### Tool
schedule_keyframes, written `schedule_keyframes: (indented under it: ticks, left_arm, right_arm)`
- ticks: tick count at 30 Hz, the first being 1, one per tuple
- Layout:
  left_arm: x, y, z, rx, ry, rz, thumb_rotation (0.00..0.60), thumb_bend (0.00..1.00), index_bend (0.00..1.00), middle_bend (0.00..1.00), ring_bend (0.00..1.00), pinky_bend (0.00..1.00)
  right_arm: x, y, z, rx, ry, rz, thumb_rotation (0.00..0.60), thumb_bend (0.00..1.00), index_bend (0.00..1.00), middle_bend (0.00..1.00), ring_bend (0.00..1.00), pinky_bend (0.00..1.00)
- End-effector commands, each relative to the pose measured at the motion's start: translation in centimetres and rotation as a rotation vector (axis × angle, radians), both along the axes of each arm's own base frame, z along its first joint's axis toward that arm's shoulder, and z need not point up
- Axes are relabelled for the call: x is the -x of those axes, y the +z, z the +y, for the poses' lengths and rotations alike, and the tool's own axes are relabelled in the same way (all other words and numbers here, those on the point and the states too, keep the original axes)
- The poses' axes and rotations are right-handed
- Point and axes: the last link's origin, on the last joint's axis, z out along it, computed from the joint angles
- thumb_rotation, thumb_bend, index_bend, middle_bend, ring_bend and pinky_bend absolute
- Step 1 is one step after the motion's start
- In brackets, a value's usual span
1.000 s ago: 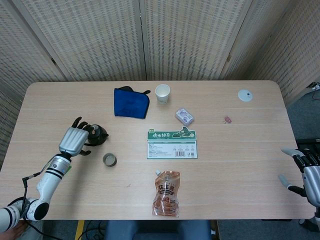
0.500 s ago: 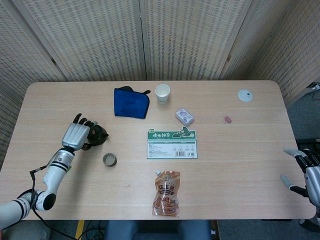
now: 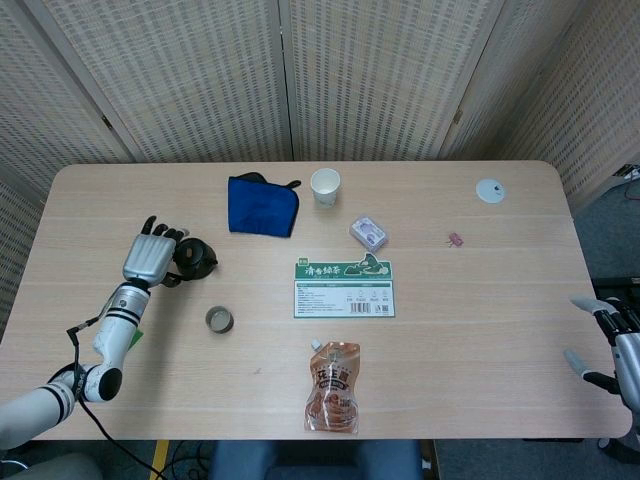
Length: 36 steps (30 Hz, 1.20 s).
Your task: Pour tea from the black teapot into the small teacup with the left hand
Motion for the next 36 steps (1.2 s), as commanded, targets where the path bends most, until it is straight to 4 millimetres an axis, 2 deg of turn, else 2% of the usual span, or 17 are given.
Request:
schedule_keyframes:
  ticks: [1, 5, 11, 16, 36]
  left_arm:
    - [0.0, 0.0, 0.2, -0.003, 0.007, -0.009, 0.6, 0.11, 0.19, 0.26, 0.16, 0.0]
    - [0.1, 0.5, -0.7, -0.002, 0.0, -0.048, 0.6, 0.11, 0.2, 0.26, 0.16, 0.0]
    - [-0.1, 1.2, -3.0, 0.055, -0.034, -0.165, 0.6, 0.11, 0.27, 0.26, 0.19, 0.0]
    - [0.0, 1.6, -4.2, 0.094, -0.082, -0.196, 0.6, 0.11, 0.3, 0.26, 0.21, 0.0]
    - [2.0, 0.5, -4.4, 0.137, -0.138, -0.098, 0.6, 0.11, 0.35, 0.32, 0.25, 0.0]
  right_arm:
    - [0.0, 0.0, 0.0, 0.0, 0.0, -0.001, 0.6, 0.2, 0.26, 0.3, 0.22, 0.22]
    - [0.0, -0.1, -0.2, -0.005, 0.003, -0.001, 0.6, 0.2, 0.26, 0.3, 0.22, 0.22]
    - [-0.3, -0.2, -0.6, -0.008, 0.016, 0.001, 0.6, 0.2, 0.26, 0.3, 0.22, 0.22]
    - [-0.5, -0.2, -0.8, -0.01, 0.021, 0.007, 0.6, 0.2, 0.26, 0.3, 0.22, 0.22]
    - [-0.6, 0.1, -0.3, -0.004, 0.011, 0.013, 0.6, 0.2, 0.26, 0.3, 0.22, 0.22]
